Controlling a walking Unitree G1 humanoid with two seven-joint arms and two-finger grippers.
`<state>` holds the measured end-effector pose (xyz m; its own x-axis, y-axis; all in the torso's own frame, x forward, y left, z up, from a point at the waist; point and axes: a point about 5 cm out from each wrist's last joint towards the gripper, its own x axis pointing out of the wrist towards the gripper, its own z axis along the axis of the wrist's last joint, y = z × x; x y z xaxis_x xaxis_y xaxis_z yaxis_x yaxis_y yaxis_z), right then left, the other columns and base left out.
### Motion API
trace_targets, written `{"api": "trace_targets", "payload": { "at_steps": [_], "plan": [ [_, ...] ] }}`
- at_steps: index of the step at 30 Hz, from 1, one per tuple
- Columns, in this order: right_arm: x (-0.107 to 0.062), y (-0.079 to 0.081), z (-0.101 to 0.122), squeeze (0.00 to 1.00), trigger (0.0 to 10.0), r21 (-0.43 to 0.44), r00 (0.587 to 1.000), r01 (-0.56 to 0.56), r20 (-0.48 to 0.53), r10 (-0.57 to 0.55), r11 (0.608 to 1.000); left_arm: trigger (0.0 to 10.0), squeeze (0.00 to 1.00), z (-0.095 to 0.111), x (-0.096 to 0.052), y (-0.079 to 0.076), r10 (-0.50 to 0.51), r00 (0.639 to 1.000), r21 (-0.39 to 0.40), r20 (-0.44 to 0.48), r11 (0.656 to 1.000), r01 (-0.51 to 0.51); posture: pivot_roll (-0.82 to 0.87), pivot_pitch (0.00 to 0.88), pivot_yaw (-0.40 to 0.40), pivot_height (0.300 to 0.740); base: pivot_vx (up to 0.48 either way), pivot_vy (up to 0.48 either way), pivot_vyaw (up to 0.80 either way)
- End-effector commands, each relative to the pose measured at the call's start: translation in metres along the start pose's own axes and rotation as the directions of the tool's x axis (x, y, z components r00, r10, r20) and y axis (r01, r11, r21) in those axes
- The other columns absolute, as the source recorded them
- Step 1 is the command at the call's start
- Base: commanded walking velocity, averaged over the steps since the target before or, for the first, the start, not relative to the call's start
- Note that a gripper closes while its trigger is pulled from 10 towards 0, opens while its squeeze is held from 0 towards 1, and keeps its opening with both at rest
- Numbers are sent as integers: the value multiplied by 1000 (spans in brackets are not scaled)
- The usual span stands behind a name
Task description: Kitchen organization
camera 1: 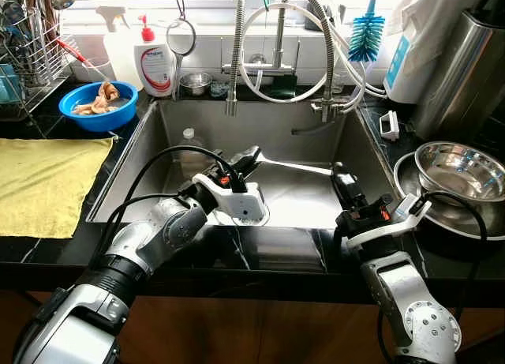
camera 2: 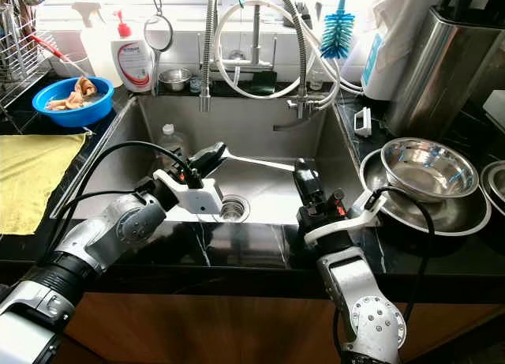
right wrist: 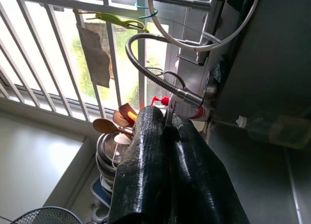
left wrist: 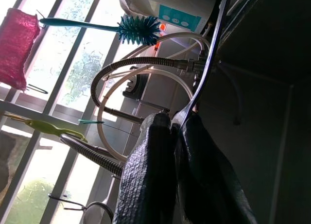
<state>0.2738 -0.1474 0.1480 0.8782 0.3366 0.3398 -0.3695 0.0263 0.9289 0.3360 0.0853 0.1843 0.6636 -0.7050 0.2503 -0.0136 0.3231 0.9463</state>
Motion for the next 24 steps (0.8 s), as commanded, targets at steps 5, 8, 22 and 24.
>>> {"api": "trace_targets", "payload": {
  "at_steps": [5, 8, 22, 24],
  "plan": [
    [-16, 42, -27, 0, 10000, -246, 987, 158, 41, -152, 956, 10000, 0, -1, 6, 15, 55, 998, -47, 3, 997, -55, 1, 0, -81, 719, 0, 0, 0],
    [-16, 42, -27, 0, 10000, -246, 987, 158, 41, -152, 956, 10000, 0, -1, 6, 15, 55, 998, -47, 3, 997, -55, 1, 0, -81, 719, 0, 0, 0],
    [-16, 42, -27, 0, 10000, -246, 987, 158, 41, -152, 956, 10000, 0, -1, 6, 15, 55, 998, -47, 3, 997, -55, 1, 0, -81, 719, 0, 0, 0],
    [-16, 42, -27, 0, 10000, -246, 987, 158, 41, -152, 956, 10000, 0, -1, 6, 15, 55, 998, -47, 3, 997, -55, 1, 0, -81, 719, 0, 0, 0]
  ]
}}
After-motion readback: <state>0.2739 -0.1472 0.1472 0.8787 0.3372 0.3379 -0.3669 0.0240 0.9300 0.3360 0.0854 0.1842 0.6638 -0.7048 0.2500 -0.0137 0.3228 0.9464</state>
